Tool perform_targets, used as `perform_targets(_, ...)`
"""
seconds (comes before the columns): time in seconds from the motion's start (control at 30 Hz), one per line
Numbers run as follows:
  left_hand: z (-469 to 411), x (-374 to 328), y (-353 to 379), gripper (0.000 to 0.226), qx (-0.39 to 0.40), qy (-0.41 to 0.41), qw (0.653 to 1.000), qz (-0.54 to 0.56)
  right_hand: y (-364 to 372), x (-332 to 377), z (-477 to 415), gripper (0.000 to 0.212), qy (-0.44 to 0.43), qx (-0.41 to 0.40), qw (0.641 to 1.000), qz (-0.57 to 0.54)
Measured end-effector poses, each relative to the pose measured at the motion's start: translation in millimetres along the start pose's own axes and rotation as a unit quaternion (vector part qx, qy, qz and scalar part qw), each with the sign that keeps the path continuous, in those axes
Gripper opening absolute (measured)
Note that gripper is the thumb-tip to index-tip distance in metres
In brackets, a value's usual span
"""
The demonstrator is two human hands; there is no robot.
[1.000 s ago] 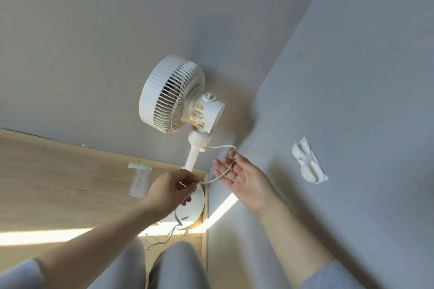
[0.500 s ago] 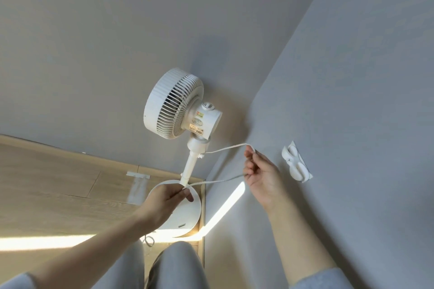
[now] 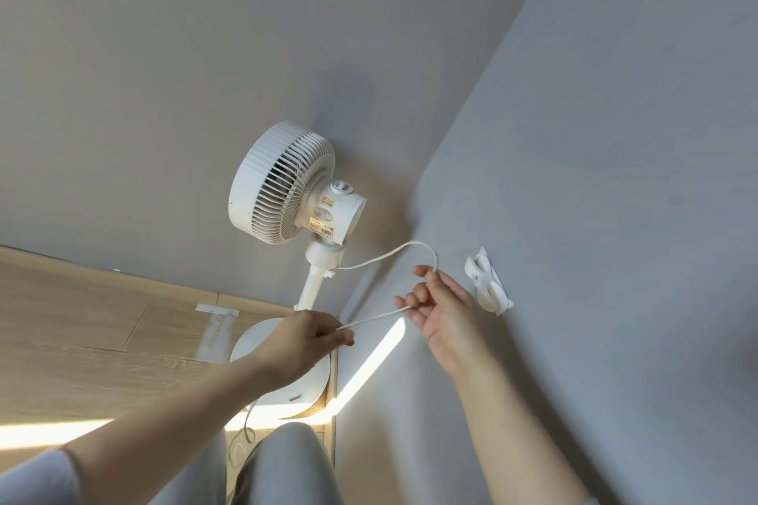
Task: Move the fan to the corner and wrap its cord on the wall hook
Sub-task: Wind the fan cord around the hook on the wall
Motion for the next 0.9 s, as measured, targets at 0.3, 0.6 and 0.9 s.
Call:
perform_targets(0.3, 11.7, 11.3, -2.0, 0.025, 0.005, 0.009, 0.999, 0.033, -39.5, 92.5, -28.0, 0.023, -0.014, -0.174, 0.901, 0.397)
perform_targets(0.6, -13.0, -18.9, 24.0, 0.014, -0.014, 0.03, 0.995, 0.09, -20.8, 129.3, -42.3, 0.021, -0.178, -0.175, 0.593, 0.766)
perform_targets(0.9, -29.7, -18.2, 38.6, 0.016, -0.003, 0.016, 0.995, 0.101, -24.3, 121.9, -50.2, 0.029, -0.068, -0.104, 0.37, 0.921)
Point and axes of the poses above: each hand's wrist, its own z-axis away from the middle knuckle, its own y-axis out of the palm, x = y × z, the point moved 3 cm from there along -z, towards the middle knuckle, and after that the axes turned 4 degrees about y, right-handed, at the moved point
